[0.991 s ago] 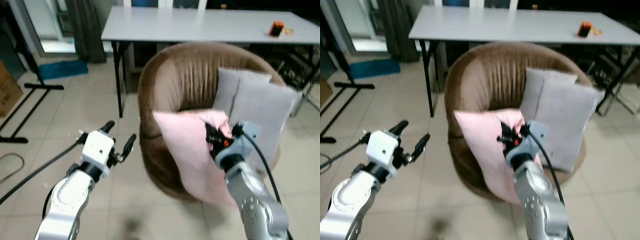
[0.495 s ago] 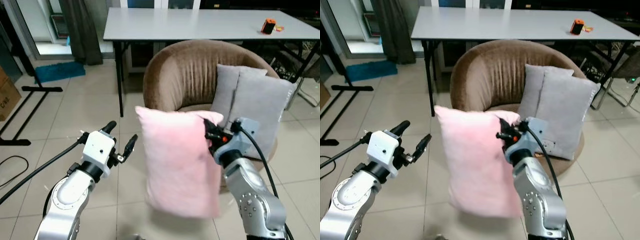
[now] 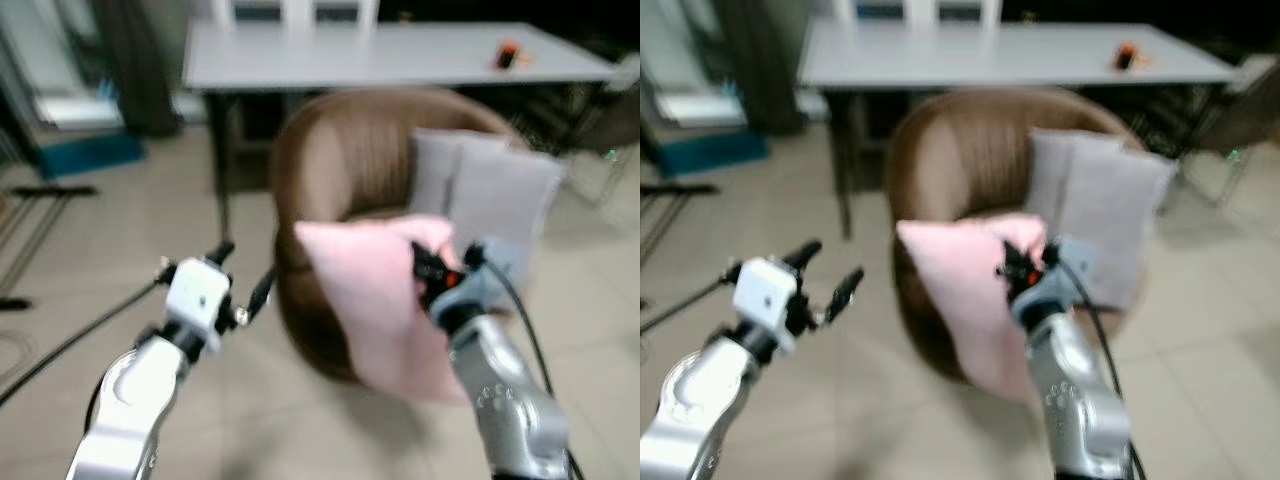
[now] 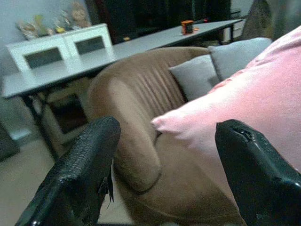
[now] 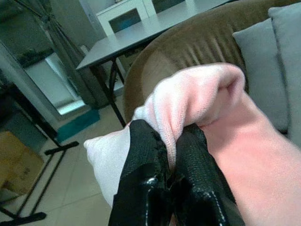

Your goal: Move the pillow to the sofa from floor

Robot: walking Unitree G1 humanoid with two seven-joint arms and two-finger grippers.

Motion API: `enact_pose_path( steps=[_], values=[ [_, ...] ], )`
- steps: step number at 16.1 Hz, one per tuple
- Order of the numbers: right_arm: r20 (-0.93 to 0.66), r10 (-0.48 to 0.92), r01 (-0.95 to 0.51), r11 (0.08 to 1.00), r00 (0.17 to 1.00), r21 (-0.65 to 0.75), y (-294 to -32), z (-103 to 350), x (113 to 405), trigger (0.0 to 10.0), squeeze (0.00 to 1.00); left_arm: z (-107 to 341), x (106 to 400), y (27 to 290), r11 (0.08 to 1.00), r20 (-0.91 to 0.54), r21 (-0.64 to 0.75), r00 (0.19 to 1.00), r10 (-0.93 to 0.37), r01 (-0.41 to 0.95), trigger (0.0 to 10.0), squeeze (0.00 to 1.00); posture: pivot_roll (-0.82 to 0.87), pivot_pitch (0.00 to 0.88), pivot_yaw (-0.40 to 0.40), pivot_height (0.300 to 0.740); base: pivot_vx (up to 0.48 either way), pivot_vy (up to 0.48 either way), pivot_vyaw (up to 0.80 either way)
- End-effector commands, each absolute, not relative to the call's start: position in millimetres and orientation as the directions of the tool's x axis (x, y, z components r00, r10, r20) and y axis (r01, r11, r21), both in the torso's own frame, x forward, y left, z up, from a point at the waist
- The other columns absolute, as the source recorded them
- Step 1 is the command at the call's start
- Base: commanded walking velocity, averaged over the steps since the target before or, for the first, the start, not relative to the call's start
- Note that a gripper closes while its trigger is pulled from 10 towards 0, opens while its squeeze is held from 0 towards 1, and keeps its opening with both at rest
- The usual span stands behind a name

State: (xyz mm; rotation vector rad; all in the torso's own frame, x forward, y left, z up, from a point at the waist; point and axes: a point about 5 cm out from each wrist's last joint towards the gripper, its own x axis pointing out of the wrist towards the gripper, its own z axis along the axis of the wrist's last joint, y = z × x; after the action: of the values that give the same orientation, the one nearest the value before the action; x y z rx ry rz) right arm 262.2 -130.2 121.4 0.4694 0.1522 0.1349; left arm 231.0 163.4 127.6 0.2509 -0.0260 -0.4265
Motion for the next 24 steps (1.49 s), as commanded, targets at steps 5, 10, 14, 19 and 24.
enact_pose_path(
  steps=[5, 10, 14, 19, 24],
  values=[
    [-0.052, 0.155, -0.118, 0.894, 0.987, 0.432, -136, 135, 269, 10.0, 0.0, 130, 232, 160, 0.88, -0.016, 0.247, 0.909, -0.416, 0.407, 10.0, 0.0, 0.04, 0.0, -0.039, 0.74, 0.359, 0.0, 0.0],
    [-0.021, 0.163, -0.141, 0.904, 0.986, 0.404, -137, 146, 274, 10.0, 0.0, 133, 233, 160, 0.881, -0.007, 0.252, 0.911, -0.413, 0.401, 10.0, 0.0, 0.04, 0.0, -0.067, 0.74, 0.363, 0.0, 0.0],
    [-0.012, 0.168, -0.15, 0.907, 0.986, 0.394, -136, 151, 274, 10.0, 0.0, 135, 234, 160, 0.886, 0.002, 0.248, 0.914, -0.406, 0.392, 10.0, 0.0, 0.04, 0.0, -0.065, 0.74, 0.361, 0.0, 0.0],
    [-0.016, 0.154, -0.135, 0.907, 0.988, 0.398, -138, 151, 271, 10.0, 0.0, 137, 235, 159, 0.879, -0.001, 0.251, 0.909, -0.418, 0.405, 10.0, 0.0, 0.04, 0.0, -0.054, 0.74, 0.364, 0.0, 0.0],
    [-0.012, 0.162, -0.144, 0.907, 0.987, 0.395, -137, 152, 273, 10.0, 0.0, 137, 235, 159, 0.879, -0.004, 0.248, 0.907, -0.42, 0.408, 10.0, 0.0, 0.03, 0.0, -0.055, 0.74, 0.363, 0.0, 0.0]
  ],
)
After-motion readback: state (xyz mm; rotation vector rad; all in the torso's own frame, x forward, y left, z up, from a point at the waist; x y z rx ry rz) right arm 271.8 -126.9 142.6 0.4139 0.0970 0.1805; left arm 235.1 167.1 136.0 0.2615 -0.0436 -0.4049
